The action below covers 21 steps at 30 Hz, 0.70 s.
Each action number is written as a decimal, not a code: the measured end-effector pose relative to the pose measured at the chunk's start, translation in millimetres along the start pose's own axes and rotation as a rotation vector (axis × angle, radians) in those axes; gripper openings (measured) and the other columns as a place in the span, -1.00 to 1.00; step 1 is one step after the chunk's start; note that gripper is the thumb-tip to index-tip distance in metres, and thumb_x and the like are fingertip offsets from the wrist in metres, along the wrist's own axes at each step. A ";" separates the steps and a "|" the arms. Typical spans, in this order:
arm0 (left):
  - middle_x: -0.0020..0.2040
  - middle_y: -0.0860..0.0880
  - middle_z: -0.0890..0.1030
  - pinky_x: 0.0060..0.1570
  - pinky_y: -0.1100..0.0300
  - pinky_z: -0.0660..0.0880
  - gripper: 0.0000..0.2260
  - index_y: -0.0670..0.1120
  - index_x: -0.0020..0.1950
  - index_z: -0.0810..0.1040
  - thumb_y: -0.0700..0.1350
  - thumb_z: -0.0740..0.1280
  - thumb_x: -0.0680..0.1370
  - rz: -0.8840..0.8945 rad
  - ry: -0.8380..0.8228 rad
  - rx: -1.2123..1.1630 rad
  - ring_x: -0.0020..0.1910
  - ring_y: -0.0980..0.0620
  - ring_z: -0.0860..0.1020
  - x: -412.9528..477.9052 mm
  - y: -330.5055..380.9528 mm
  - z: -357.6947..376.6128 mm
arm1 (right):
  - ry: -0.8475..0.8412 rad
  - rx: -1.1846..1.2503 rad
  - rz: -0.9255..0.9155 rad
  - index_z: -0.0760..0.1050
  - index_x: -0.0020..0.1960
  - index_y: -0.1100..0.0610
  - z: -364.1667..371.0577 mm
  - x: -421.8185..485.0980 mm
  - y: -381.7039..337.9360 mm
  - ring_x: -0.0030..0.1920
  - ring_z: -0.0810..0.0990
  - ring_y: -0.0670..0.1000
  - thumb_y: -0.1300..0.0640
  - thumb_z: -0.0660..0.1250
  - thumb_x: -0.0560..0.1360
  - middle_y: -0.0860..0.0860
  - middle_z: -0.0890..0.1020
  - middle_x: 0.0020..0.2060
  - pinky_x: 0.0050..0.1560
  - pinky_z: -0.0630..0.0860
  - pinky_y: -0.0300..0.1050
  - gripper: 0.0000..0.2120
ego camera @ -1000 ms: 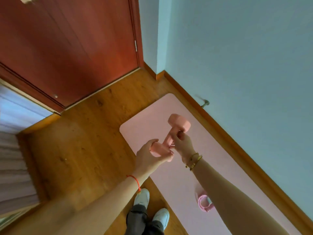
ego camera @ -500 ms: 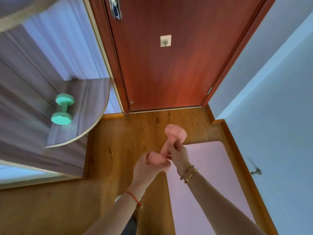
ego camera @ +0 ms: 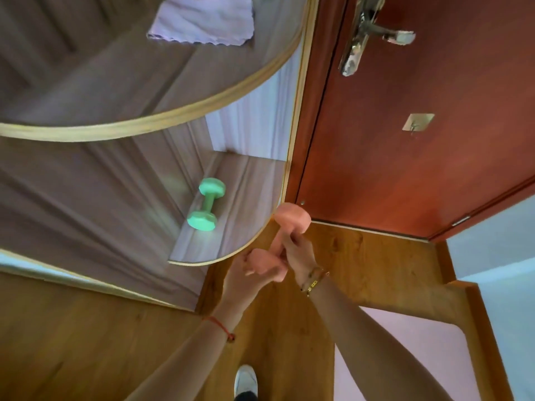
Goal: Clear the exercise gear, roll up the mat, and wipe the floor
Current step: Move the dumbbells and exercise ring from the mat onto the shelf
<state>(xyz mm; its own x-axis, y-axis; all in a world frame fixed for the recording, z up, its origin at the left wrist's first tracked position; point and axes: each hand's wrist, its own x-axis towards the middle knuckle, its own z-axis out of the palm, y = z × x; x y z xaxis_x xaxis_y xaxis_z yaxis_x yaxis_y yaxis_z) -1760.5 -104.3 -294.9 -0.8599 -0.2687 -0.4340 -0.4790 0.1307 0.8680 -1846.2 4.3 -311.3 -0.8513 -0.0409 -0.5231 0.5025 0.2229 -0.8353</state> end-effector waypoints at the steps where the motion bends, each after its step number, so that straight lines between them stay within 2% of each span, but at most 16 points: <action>1: 0.12 0.11 0.54 0.04 0.30 0.53 -0.27 0.14 0.17 0.45 0.26 0.63 0.09 -0.021 0.021 -0.070 0.12 0.10 0.53 9.4 -3.1 -6.3 | -0.016 -0.016 -0.016 0.52 -0.12 0.16 8.5 10.9 -3.9 -0.17 0.56 0.11 0.06 0.22 0.63 0.12 0.58 -0.22 -0.12 0.55 0.08 -0.76; 2: 0.18 0.07 0.55 0.12 0.19 0.56 -0.23 0.12 0.23 0.46 0.26 0.63 0.11 -0.049 0.045 -0.134 0.15 0.07 0.54 17.4 -5.2 -10.4 | -0.029 -0.033 -0.026 0.51 -0.13 0.18 15.5 21.6 -7.2 -0.18 0.53 0.10 0.09 0.22 0.63 0.10 0.55 -0.27 -0.15 0.50 0.04 -0.77; 4: 0.34 -0.05 0.52 0.28 0.02 0.52 -0.21 -0.06 0.44 0.40 0.09 0.61 0.30 -0.137 0.113 -0.201 0.29 -0.03 0.52 35.2 -12.0 -18.5 | -0.055 -0.041 -0.032 0.48 -0.17 0.18 30.5 44.4 -13.0 -0.20 0.51 0.10 0.11 0.24 0.62 0.06 0.50 -0.32 -0.15 0.46 0.00 -0.77; 6: 0.39 -0.09 0.50 0.35 -0.02 0.47 -0.31 -0.12 0.48 0.37 0.00 0.55 0.43 -0.204 0.130 -0.269 0.35 -0.08 0.50 53.7 -23.5 -25.9 | -0.077 -0.060 -0.036 0.45 -0.24 0.15 47.2 68.5 -16.0 -0.26 0.49 0.07 0.06 0.25 0.62 0.04 0.47 -0.36 -0.20 0.43 -0.01 -0.71; 8: 0.41 -0.13 0.48 0.34 0.02 0.48 -0.38 -0.14 0.46 0.39 0.05 0.48 0.49 -0.266 0.096 -0.375 0.38 -0.10 0.48 66.8 -30.6 -30.1 | -0.081 -0.102 -0.043 0.42 -0.30 0.13 62.4 92.3 -15.3 -0.32 0.45 0.03 0.01 0.23 0.63 0.03 0.45 -0.39 -0.27 0.38 -0.10 -0.64; 11: 0.36 -0.07 0.50 0.19 0.17 0.52 -0.38 -0.14 0.43 0.41 0.14 0.43 0.47 -0.333 0.076 -0.533 0.34 -0.01 0.49 85.9 -38.5 -34.3 | -0.087 -0.176 -0.062 0.40 -0.34 0.11 86.0 125.7 -11.2 -0.40 0.44 -0.01 -0.08 0.20 0.64 0.02 0.46 -0.42 -0.40 0.33 -0.18 -0.57; 14: 0.24 -0.04 0.61 0.08 0.22 0.54 -0.50 -0.14 0.39 0.47 0.08 0.40 0.53 -0.356 0.076 -0.665 0.19 0.07 0.58 113.6 -50.3 -37.4 | -0.109 -0.271 -0.070 0.38 -0.36 0.11 110.0 157.8 -5.3 -0.40 0.47 0.02 -0.16 0.14 0.64 0.03 0.46 -0.44 -0.43 0.33 -0.19 -0.50; 16: 0.21 -0.03 0.63 0.11 0.21 0.53 -0.54 -0.14 0.40 0.46 0.04 0.38 0.57 -0.376 0.092 -0.696 0.17 0.10 0.59 131.5 -59.1 -39.4 | -0.127 -0.255 -0.042 0.43 -0.31 0.14 123.5 177.0 -0.6 -0.31 0.51 0.08 -0.22 0.14 0.62 0.05 0.49 -0.40 -0.33 0.40 -0.15 -0.49; 19: 0.33 -0.10 0.57 0.26 0.13 0.48 -0.49 -0.16 0.46 0.40 0.05 0.35 0.58 -0.369 0.085 -0.693 0.32 -0.04 0.53 156.0 -72.0 -41.3 | -0.154 -0.222 -0.008 0.54 -0.08 0.26 136.6 202.5 6.5 -0.23 0.55 0.12 -0.24 0.19 0.59 0.11 0.55 -0.29 -0.26 0.45 -0.06 -0.46; 21: 0.31 -0.10 0.58 0.32 0.10 0.46 -0.49 -0.18 0.46 0.40 0.03 0.34 0.58 -0.359 0.077 -0.711 0.34 -0.07 0.52 167.0 -78.6 -42.0 | -0.165 -0.195 0.012 0.55 0.04 0.30 140.2 215.1 10.6 -0.17 0.60 0.14 -0.25 0.21 0.57 0.16 0.59 -0.21 -0.19 0.52 0.00 -0.43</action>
<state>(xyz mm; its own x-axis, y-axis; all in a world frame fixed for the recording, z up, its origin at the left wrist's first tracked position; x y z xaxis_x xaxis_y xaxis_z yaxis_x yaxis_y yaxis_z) -1859.0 -199.5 -425.4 -0.6477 -0.2479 -0.7205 -0.4741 -0.6091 0.6358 -2002.8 -138.7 -456.4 -0.8013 -0.1922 -0.5666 0.4600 0.4077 -0.7888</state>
